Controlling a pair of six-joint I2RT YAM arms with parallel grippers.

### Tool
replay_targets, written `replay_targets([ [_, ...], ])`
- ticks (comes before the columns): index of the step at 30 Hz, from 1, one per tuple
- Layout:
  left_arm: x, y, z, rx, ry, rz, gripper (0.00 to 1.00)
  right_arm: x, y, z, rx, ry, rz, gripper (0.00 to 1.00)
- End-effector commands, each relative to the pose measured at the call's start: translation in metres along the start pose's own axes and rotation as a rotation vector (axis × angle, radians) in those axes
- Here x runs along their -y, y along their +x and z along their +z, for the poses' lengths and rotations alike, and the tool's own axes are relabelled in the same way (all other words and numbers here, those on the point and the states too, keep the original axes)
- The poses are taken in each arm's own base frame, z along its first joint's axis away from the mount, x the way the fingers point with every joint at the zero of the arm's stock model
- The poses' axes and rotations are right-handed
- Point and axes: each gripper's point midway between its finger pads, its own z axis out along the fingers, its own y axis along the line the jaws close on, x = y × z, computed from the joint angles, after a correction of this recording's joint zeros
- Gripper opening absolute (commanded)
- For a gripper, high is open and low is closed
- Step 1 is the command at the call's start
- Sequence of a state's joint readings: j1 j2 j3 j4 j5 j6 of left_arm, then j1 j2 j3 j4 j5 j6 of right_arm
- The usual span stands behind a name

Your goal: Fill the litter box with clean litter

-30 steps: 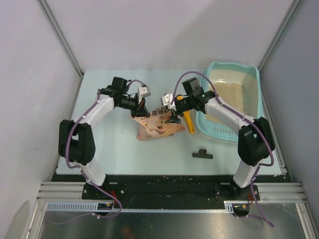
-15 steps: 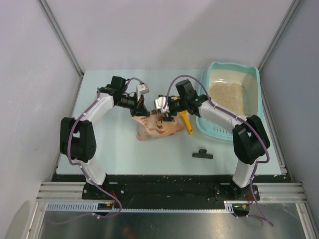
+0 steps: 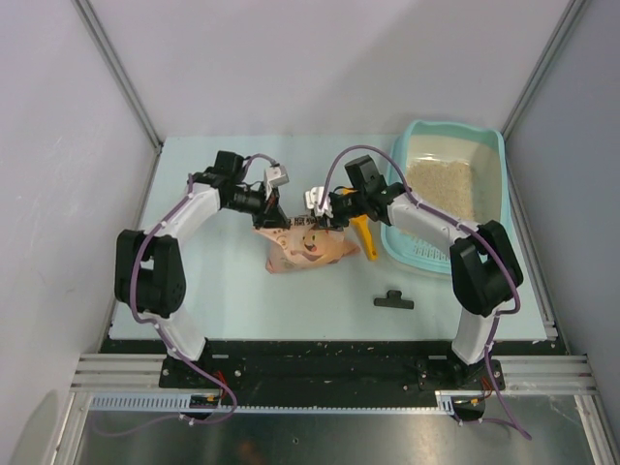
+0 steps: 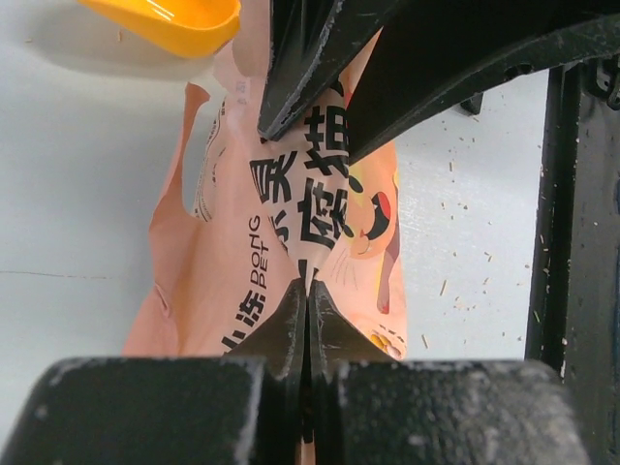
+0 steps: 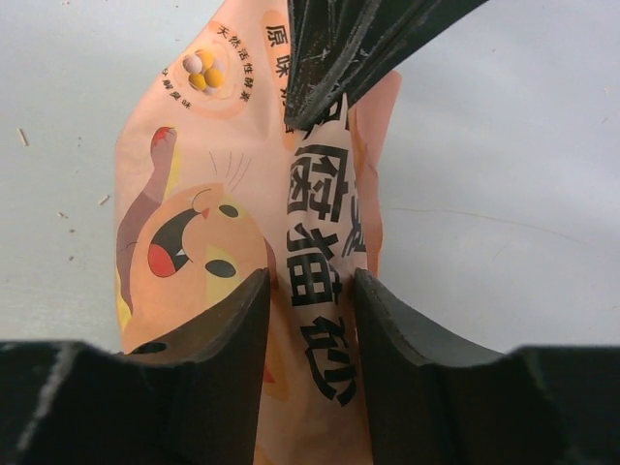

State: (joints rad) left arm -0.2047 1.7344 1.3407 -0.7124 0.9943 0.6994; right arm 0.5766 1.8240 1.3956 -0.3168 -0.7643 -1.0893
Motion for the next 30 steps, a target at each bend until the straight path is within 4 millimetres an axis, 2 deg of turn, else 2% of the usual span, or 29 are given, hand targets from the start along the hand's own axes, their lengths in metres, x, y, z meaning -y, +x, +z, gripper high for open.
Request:
replay_targets([
  [1, 0.017, -0.006, -0.012, 0.008, -0.004, 0.075, 0.01, -0.006, 0.021, -0.004, -0.087, -0.005, 0.079, 0.39],
  [2, 0.018, -0.004, -0.01, 0.001, -0.003, 0.072, 0.06, -0.006, 0.021, -0.003, -0.093, -0.008, 0.082, 0.3],
  [3, 0.018, -0.003, -0.008, -0.006, -0.002, 0.071, 0.12, -0.009, 0.025, -0.004, -0.107, -0.018, 0.103, 0.27],
  [5, 0.019, 0.003, -0.006, -0.021, 0.001, 0.091, 0.29, -0.007, 0.026, -0.006, -0.118, -0.009, 0.144, 0.23],
  [7, 0.018, 0.009, -0.005, -0.051, -0.015, 0.142, 0.33, -0.002, 0.027, -0.01, -0.114, 0.012, 0.184, 0.21],
  [11, 0.021, 0.022, -0.003, -0.098, -0.022, 0.231, 0.35, 0.006, 0.025, -0.011, -0.108, 0.034, 0.291, 0.13],
  [12, 0.019, 0.024, -0.003, -0.111, -0.03, 0.261, 0.31, 0.011, 0.02, -0.012, -0.095, 0.032, 0.3, 0.12],
  [13, 0.017, 0.025, -0.004, -0.119, -0.038, 0.274, 0.14, 0.012, 0.02, -0.013, -0.094, 0.029, 0.318, 0.1],
  [15, 0.011, 0.026, -0.005, -0.138, -0.057, 0.281, 0.02, 0.018, 0.016, -0.015, -0.071, 0.031, 0.378, 0.01],
  [20, -0.004, 0.027, -0.026, -0.127, -0.124, 0.251, 0.0, 0.042, 0.027, -0.043, -0.024, 0.072, 0.549, 0.0],
  [23, -0.009, 0.021, -0.04, -0.056, -0.136, 0.16, 0.0, 0.044, 0.025, -0.048, 0.016, 0.044, 0.61, 0.0],
  [26, -0.006, 0.013, -0.042, 0.008, -0.102, 0.055, 0.0, 0.041, 0.022, -0.044, 0.066, 0.004, 0.684, 0.0],
  [27, -0.002, 0.012, -0.041, 0.022, -0.087, 0.003, 0.04, 0.036, 0.018, -0.042, 0.092, -0.021, 0.703, 0.0],
  [28, 0.001, 0.009, -0.041, 0.032, -0.079, -0.005, 0.27, 0.033, 0.017, -0.04, 0.099, -0.036, 0.71, 0.0],
  [30, 0.013, -0.01, -0.038, 0.034, -0.075, 0.07, 0.36, 0.025, 0.006, -0.038, 0.122, -0.078, 0.706, 0.0],
])
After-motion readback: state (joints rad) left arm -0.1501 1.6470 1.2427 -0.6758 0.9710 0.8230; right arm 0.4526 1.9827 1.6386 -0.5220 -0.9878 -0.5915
